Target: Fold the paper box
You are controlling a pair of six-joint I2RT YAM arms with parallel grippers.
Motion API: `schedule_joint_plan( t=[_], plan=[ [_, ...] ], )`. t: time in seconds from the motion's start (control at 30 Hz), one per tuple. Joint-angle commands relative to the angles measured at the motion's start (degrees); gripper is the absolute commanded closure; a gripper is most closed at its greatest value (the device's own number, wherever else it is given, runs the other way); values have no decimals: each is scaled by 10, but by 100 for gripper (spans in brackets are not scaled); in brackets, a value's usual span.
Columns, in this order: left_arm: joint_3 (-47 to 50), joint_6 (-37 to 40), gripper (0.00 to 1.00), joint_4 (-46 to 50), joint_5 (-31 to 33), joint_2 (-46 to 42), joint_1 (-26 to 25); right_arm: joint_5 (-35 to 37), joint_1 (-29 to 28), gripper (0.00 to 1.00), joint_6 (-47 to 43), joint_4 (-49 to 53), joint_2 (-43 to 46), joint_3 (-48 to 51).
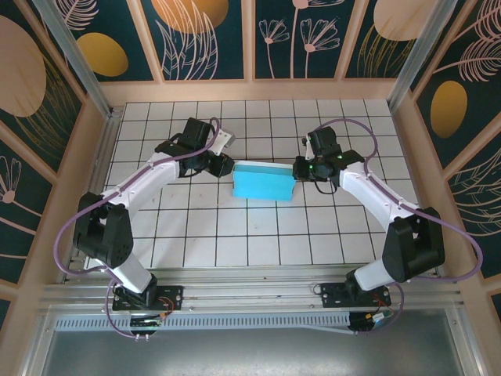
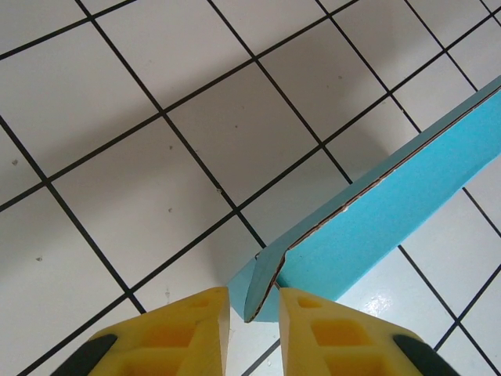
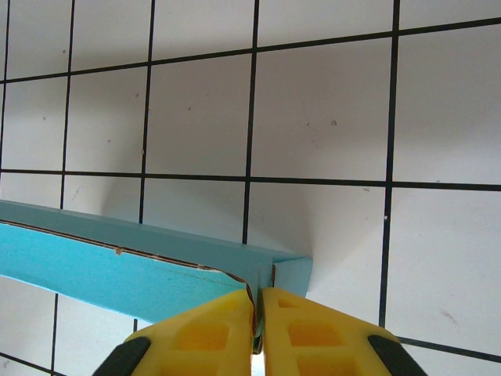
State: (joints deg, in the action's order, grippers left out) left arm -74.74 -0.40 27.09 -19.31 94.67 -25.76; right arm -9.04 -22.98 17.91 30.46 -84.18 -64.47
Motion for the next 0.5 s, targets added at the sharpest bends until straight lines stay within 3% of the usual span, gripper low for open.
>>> schedule_joint_plan(
  t=[0.0, 0.27, 0.47],
  plan=[
    [-15, -2, 77, -10, -15, 10, 4, 2, -6, 88, -9, 25, -7, -14],
    [-19, -34, 96, -23, -42, 6, 4, 5, -8, 88, -8, 21, -7, -11],
    [-16, -84, 100, -32, -80, 3, 4, 9, -9, 88, -8, 21, -10, -9]
  ],
)
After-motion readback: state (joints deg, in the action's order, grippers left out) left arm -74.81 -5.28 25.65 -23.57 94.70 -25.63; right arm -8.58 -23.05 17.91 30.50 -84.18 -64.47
